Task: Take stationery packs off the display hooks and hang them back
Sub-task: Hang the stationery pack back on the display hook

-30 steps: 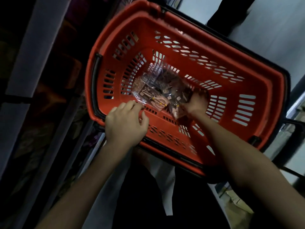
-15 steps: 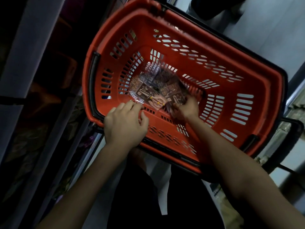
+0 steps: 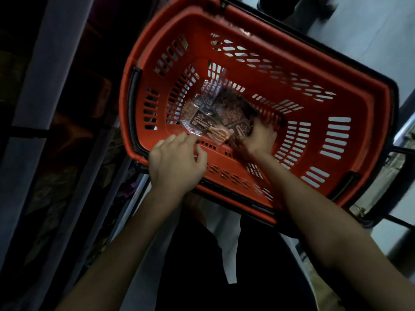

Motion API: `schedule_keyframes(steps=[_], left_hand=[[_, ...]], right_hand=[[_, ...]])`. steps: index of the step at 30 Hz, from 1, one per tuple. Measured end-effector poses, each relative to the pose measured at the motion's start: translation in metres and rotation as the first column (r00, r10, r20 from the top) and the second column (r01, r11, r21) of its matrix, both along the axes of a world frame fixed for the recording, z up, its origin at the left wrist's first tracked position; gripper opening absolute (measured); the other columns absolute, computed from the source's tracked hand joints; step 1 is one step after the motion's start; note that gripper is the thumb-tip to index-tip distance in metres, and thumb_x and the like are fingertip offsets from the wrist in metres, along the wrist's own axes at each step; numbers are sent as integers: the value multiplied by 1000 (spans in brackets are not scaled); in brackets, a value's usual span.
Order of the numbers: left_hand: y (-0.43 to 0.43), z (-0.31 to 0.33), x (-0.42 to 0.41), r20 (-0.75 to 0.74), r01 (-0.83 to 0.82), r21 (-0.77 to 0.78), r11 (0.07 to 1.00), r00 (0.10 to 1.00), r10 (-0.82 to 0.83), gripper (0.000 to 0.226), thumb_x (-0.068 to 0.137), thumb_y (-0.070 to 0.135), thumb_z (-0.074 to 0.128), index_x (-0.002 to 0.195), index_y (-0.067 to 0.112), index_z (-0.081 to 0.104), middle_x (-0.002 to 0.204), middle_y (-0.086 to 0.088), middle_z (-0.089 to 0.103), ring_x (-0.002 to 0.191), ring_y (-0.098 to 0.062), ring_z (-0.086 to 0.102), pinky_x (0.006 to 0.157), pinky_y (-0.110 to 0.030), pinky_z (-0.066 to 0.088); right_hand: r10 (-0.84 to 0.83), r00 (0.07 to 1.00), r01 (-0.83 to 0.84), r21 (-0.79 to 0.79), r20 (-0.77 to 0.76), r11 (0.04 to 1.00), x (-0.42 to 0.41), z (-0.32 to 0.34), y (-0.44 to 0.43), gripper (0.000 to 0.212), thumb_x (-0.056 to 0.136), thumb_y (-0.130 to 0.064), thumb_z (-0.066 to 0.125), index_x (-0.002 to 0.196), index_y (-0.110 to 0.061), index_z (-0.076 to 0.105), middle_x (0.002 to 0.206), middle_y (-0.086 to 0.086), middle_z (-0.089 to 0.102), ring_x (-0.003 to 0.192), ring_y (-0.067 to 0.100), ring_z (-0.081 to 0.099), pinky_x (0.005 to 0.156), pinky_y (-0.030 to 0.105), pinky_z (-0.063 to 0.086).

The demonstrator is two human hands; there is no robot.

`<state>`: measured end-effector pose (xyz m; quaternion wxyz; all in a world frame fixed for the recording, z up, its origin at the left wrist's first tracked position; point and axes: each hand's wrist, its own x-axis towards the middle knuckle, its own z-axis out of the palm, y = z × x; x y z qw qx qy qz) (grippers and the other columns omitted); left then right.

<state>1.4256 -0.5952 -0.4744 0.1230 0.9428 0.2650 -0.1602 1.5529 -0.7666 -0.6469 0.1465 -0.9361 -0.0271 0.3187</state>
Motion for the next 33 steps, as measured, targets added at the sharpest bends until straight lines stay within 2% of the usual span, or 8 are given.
schedule_keyframes(steps=[4,10,14,21,23,27,29,33], left_hand=[[0,-1,-1,25,0,4,1000,1000,0,31,94,36,49,106,23,75,90,4,71,84,-21,65,75,-35,43],[1,-1,-1,31,14,-7,1000,999,-14,33,94,36,47,105,23,74,92,4,72,86,-21,66,76,-36,44],[2,2,1,-48,45,-20,999,998,-46,41,93,44,40,103,22,73,90,3,73,86,-22,67,75,-35,46],[7,18,21,-48,33,-229,973,998,-45,67,94,69,51,144,24,50,132,-1,66,118,-24,64,92,-40,52],[3,19,31,-31,-178,-567,804,980,195,86,83,72,66,151,27,42,133,3,65,117,-17,65,99,-42,55],[-4,17,46,-308,-401,-916,13,724,618,81,71,46,88,140,17,57,122,-5,75,111,-24,73,107,-47,53],[-2,18,48,-311,-384,-923,-37,683,661,55,81,25,86,130,12,65,118,-9,76,111,-28,73,105,-47,54],[11,20,40,-181,-413,-899,142,647,741,33,89,9,79,119,16,68,102,0,80,91,-16,77,83,-34,60]], right_hand=[[-12,982,36,124,-190,992,-8,-2,-2,35,83,-42,77,106,-15,75,95,7,77,88,26,72,66,29,45],[-227,951,258,132,-211,957,-4,10,-17,41,83,-26,77,122,-18,69,116,9,75,108,29,69,85,30,50],[-298,940,332,251,-166,909,4,38,-31,37,76,-22,85,110,-23,70,103,1,76,96,23,71,83,32,54],[-252,897,425,548,-363,720,15,119,-13,37,76,-5,88,106,-13,67,92,-7,73,73,-2,70,68,12,53],[-236,847,513,612,-477,602,13,141,-3,37,80,-4,84,112,-10,68,98,-1,78,84,4,75,75,17,57],[-159,772,614,656,-615,440,5,159,22,23,94,-15,72,117,-14,71,114,10,77,105,24,73,93,35,59],[-147,798,574,664,-584,479,4,159,33,13,100,-22,63,108,-18,73,109,8,76,96,18,73,83,28,57],[-184,943,324,639,-278,698,17,150,32,35,107,-19,39,113,-29,72,112,0,59,104,5,57,87,12,43]])
